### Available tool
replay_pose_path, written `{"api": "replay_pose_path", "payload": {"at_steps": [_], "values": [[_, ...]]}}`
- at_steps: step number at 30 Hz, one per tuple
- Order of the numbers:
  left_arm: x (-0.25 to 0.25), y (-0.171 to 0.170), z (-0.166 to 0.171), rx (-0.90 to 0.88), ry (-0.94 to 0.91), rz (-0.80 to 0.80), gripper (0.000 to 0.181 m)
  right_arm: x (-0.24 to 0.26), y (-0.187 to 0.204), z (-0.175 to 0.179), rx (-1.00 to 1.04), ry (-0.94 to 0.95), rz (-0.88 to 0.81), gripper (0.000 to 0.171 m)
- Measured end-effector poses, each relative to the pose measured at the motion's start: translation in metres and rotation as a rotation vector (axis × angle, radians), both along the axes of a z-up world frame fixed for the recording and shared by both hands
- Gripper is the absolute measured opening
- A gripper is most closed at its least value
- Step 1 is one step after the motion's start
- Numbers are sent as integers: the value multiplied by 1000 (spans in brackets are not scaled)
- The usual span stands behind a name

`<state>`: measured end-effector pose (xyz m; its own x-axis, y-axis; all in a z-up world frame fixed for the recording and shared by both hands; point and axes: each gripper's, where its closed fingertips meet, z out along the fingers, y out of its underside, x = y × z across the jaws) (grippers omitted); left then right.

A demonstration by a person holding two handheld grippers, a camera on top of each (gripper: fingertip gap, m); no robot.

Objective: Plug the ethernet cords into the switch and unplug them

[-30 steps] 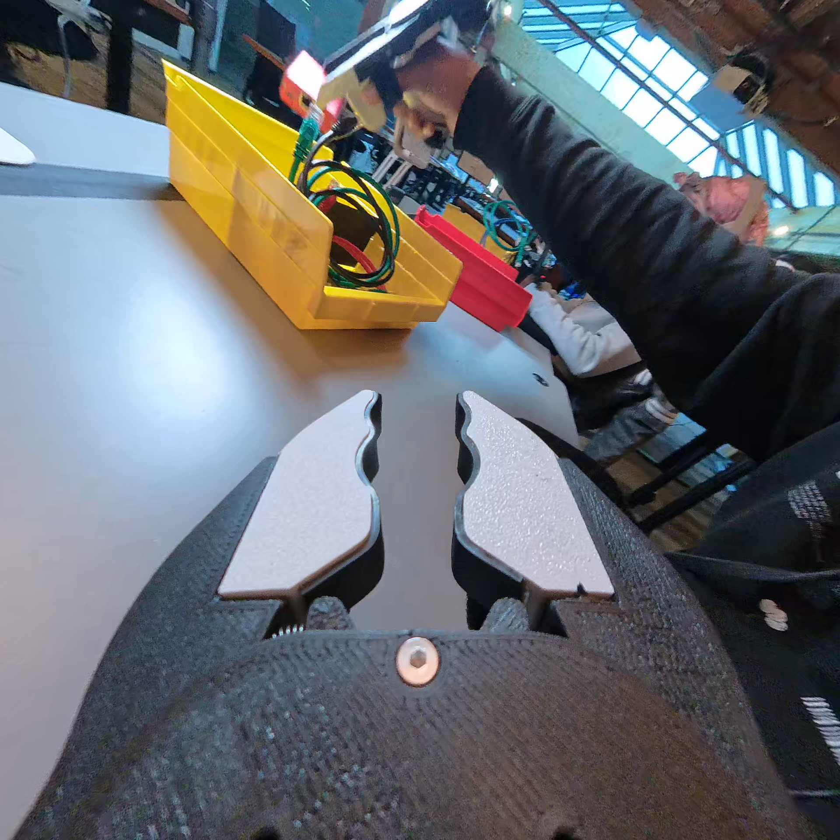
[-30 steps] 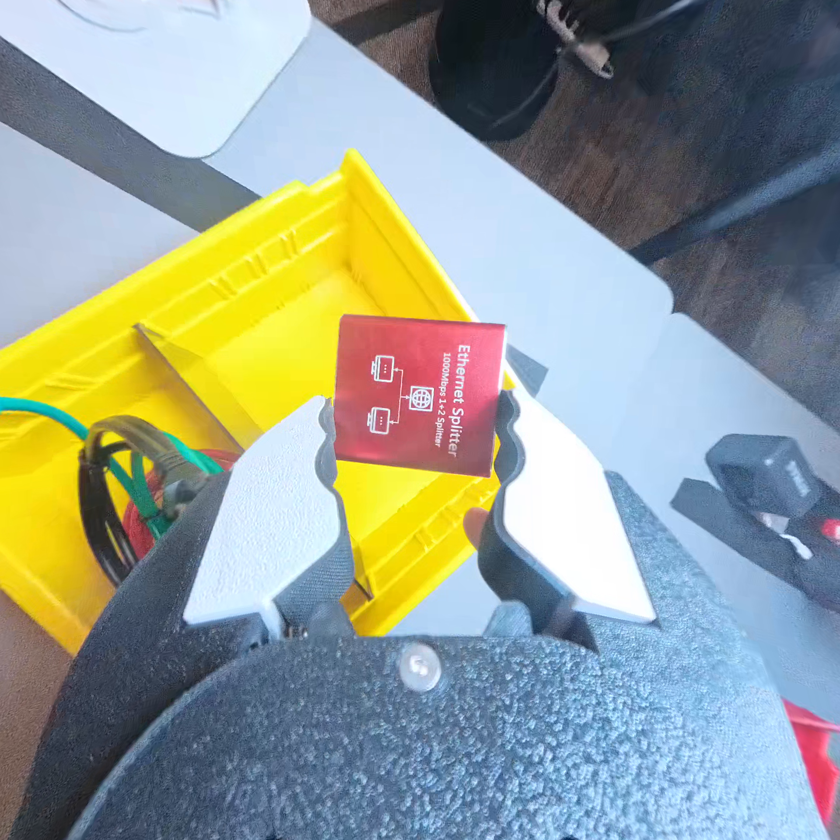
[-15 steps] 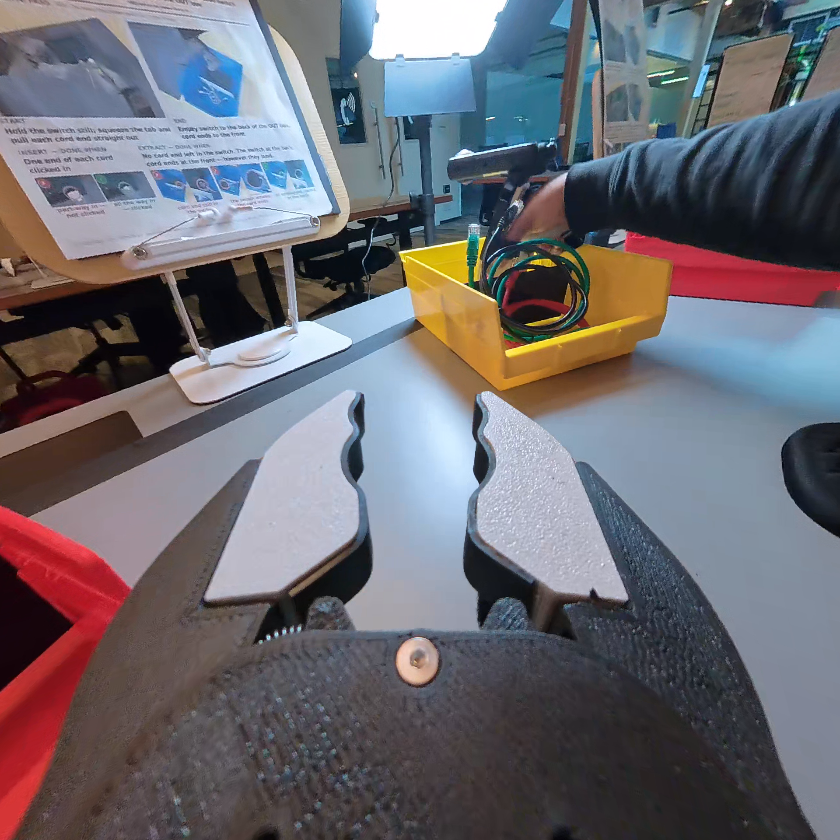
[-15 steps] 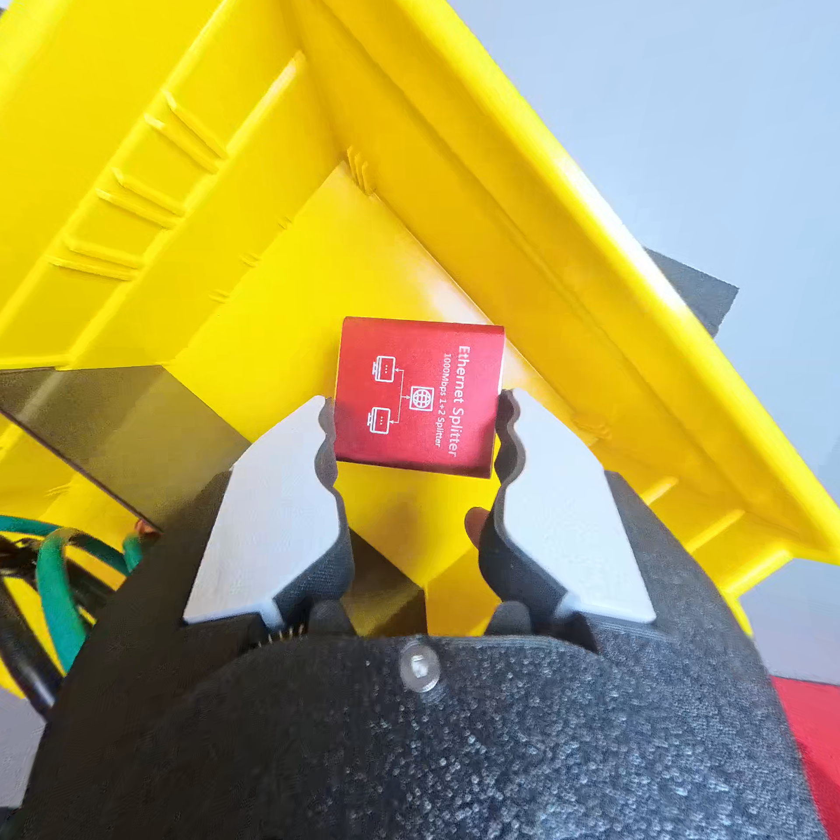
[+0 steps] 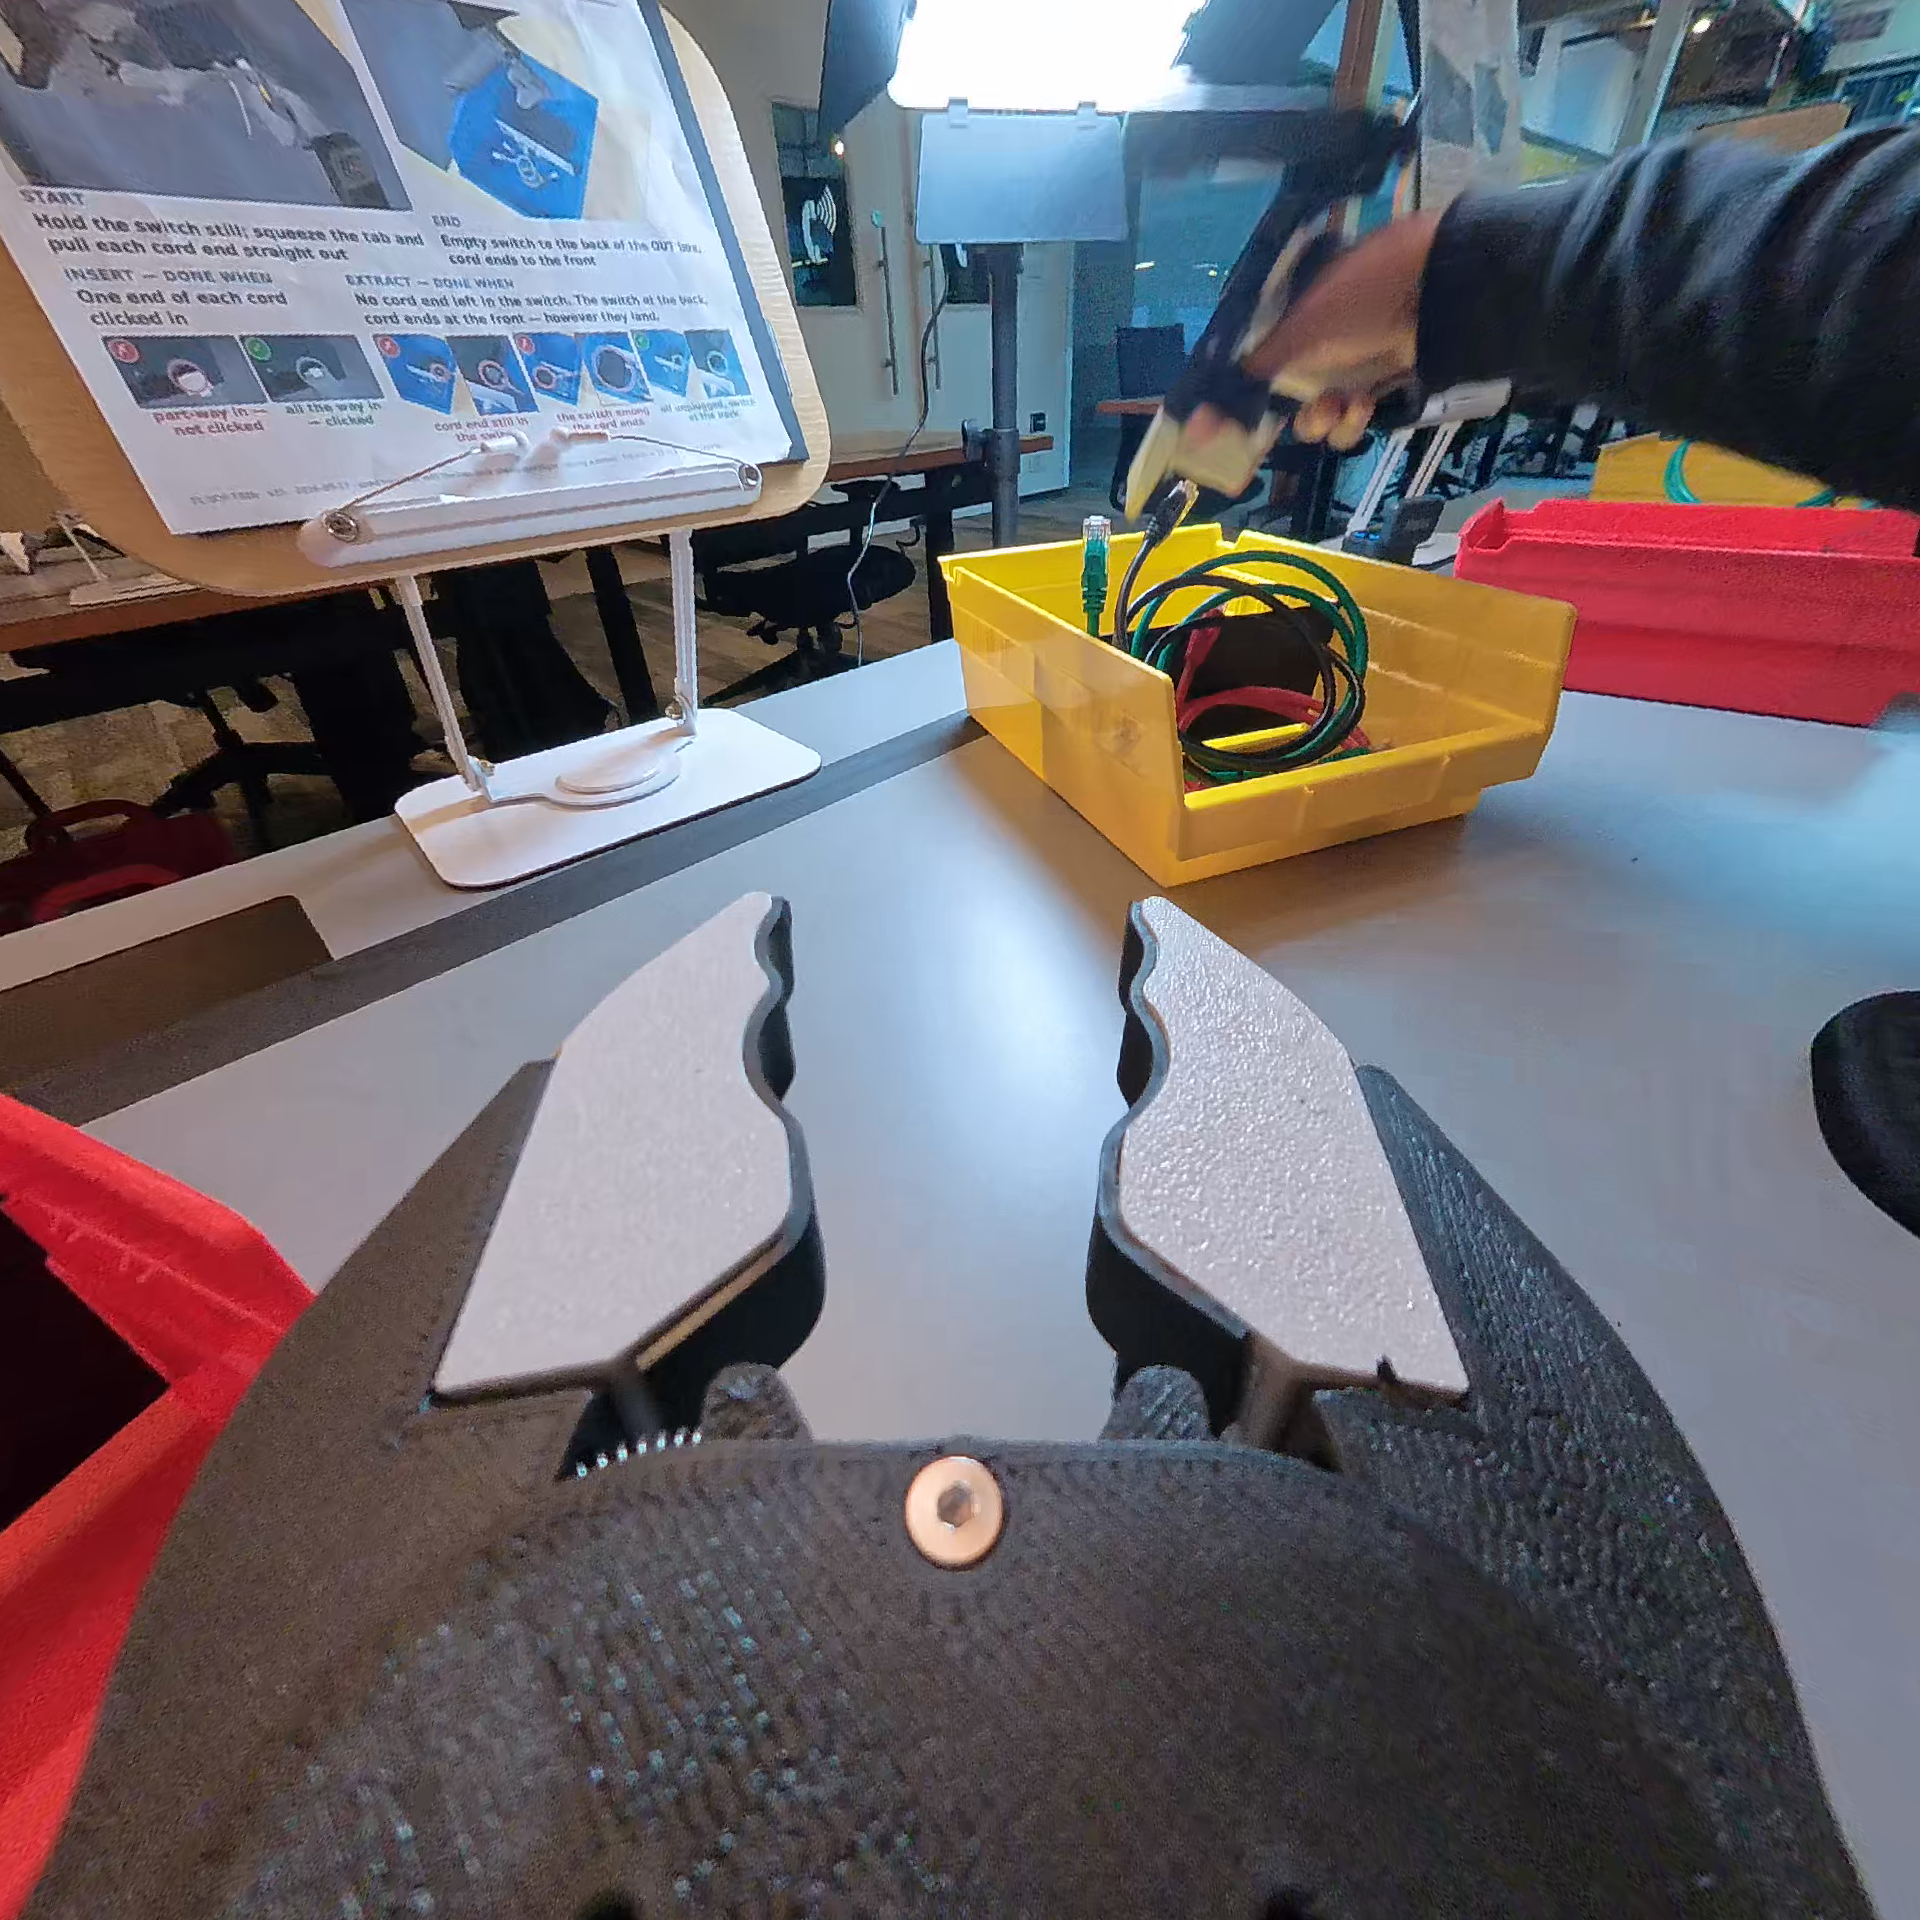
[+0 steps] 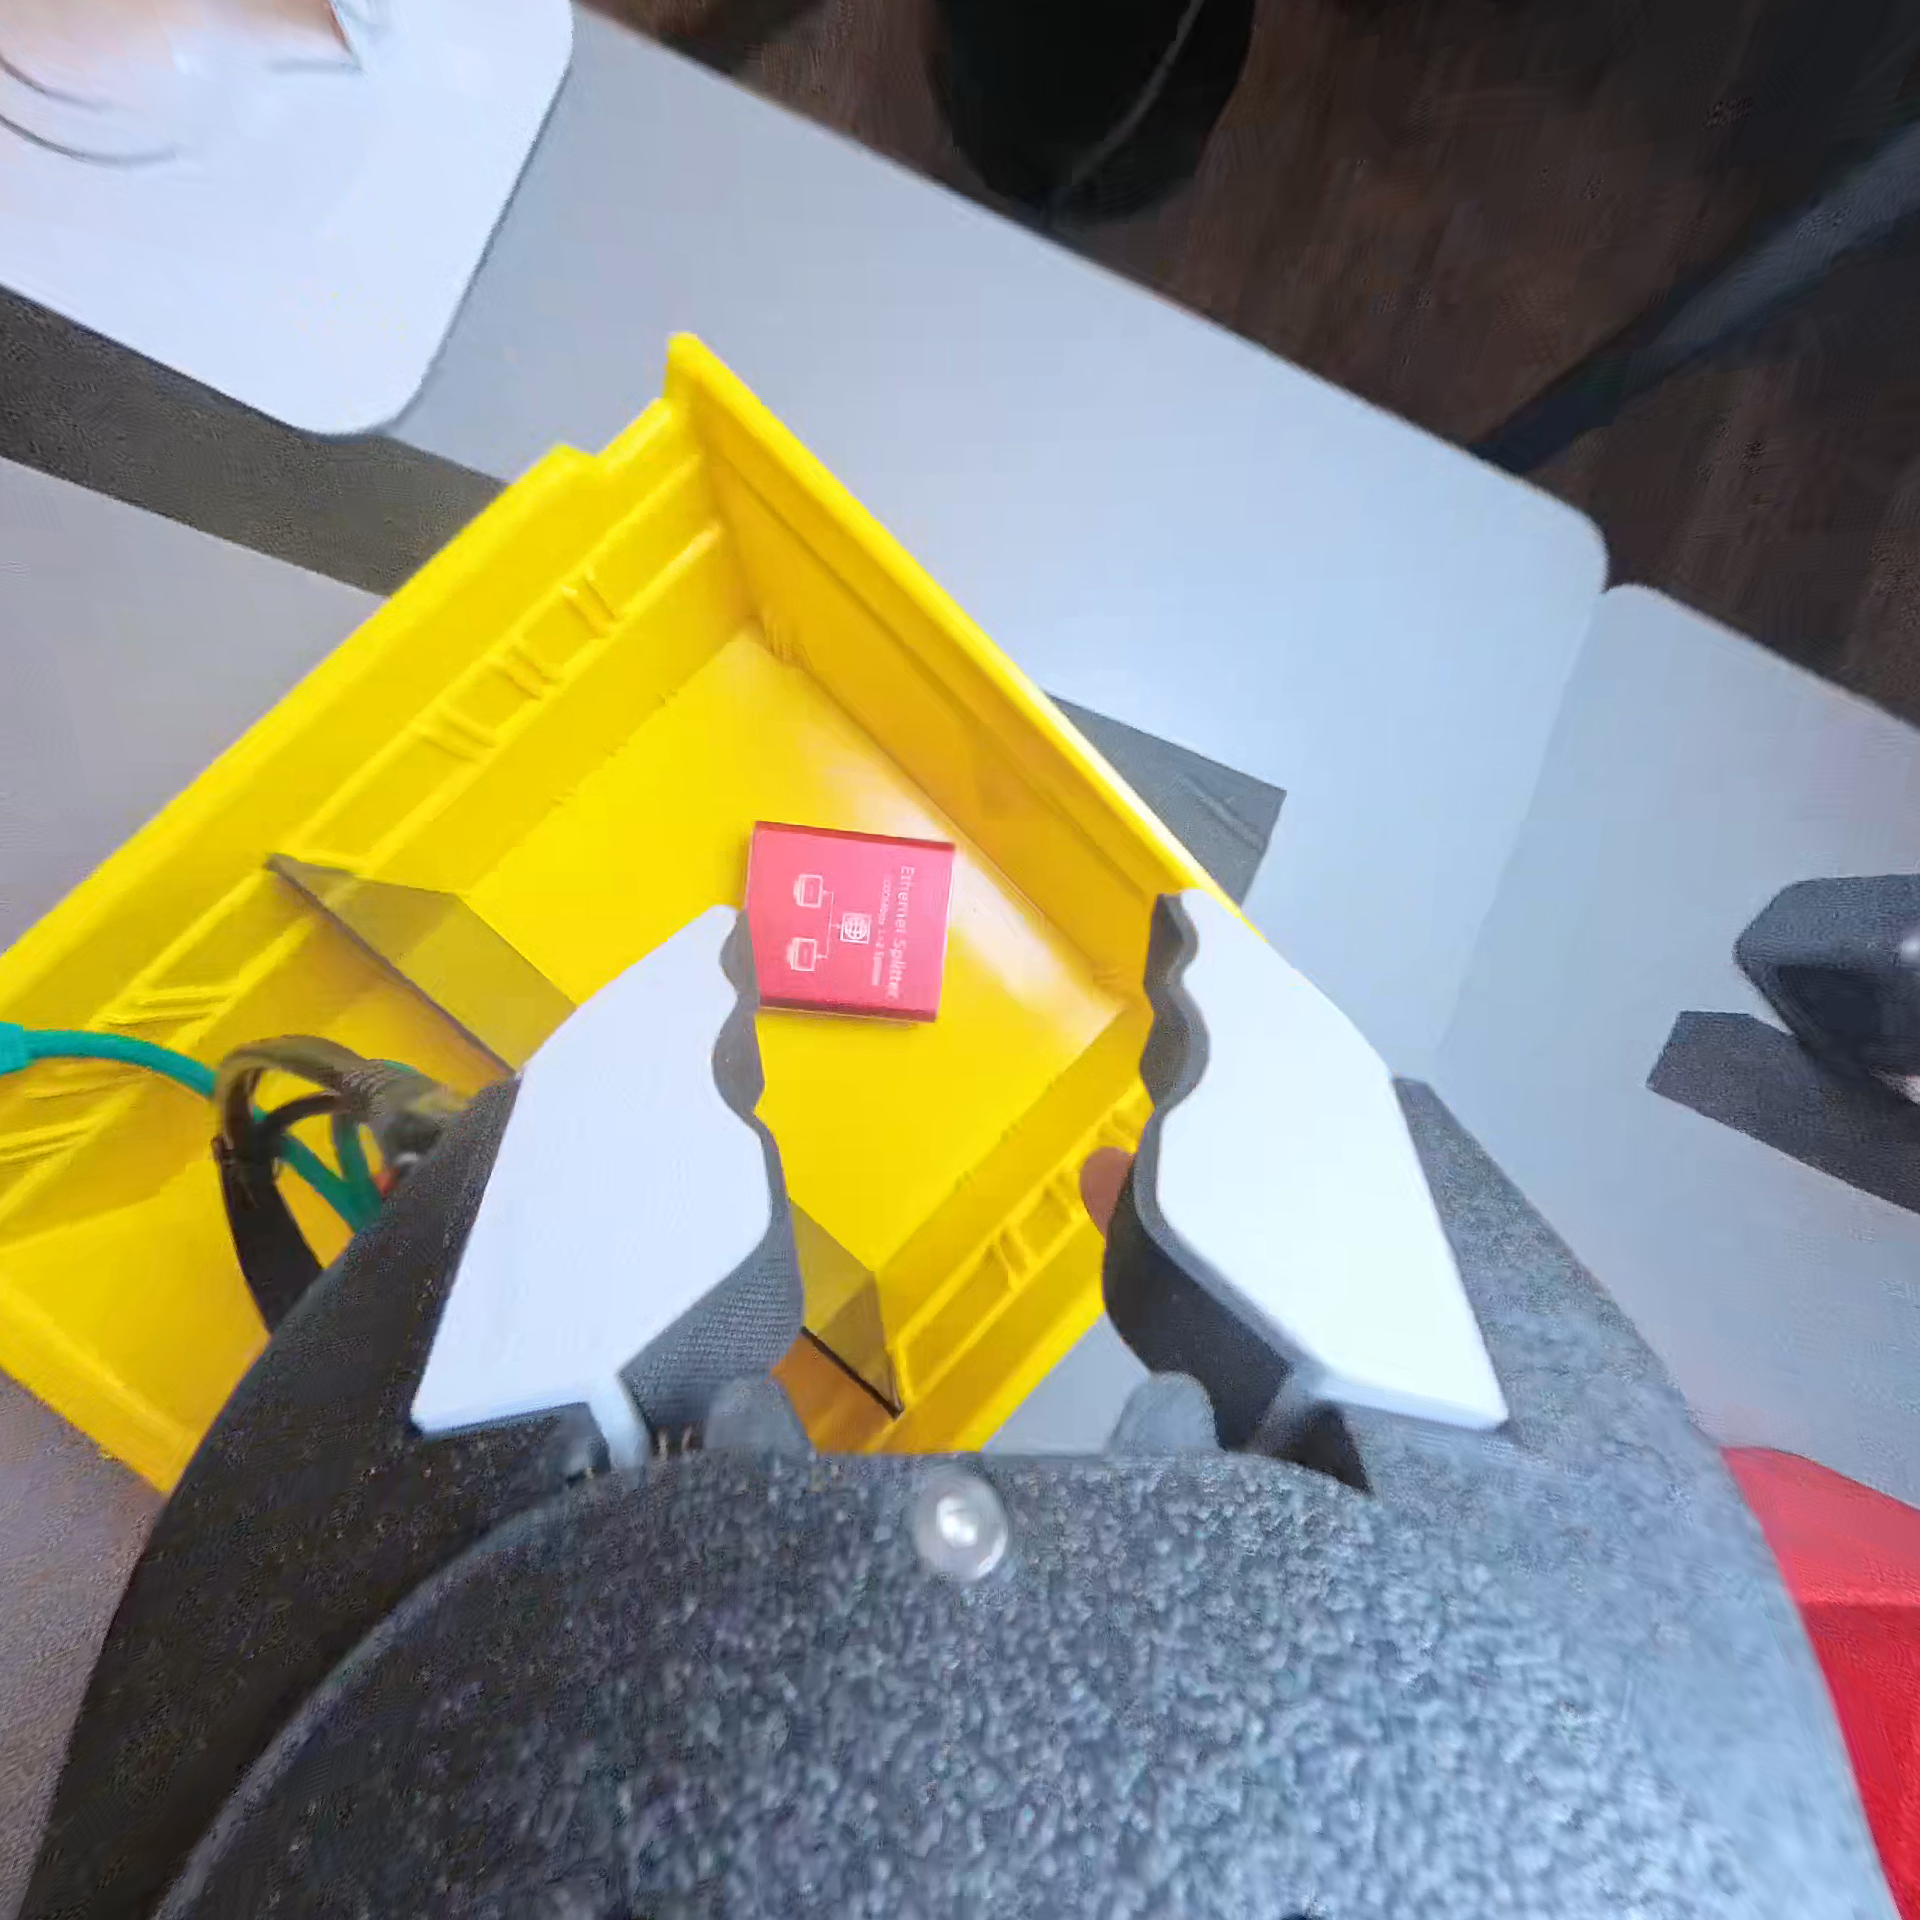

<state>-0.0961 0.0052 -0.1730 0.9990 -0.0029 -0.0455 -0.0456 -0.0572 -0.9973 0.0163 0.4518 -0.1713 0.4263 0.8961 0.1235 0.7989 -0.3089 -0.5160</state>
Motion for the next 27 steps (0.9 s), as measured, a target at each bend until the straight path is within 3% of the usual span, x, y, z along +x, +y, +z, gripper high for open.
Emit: {"api": "replay_pose_path", "payload": {"at_steps": [4,6,8,12,15,20,27], "values": [[2,1,-2,-11,-6,-10,61,2,-36,91,216,307,68,74],[3,1,-2,-11,-4,-13,61,6,-84,112,255,424,160,75],[5,1,-2,-10,3,-14,61,13,-137,112,276,479,269,74],[6,0,0,0,27,-5,60,35,-234,54,233,437,456,69],[6,0,-2,0,27,-3,60,54,-265,-12,243,282,502,67],[8,3,-9,-24,34,-6,60,79,-240,-86,421,-76,491,70],[9,5,-14,-42,46,-8,60,59,-221,-104,485,-297,619,57]]}}
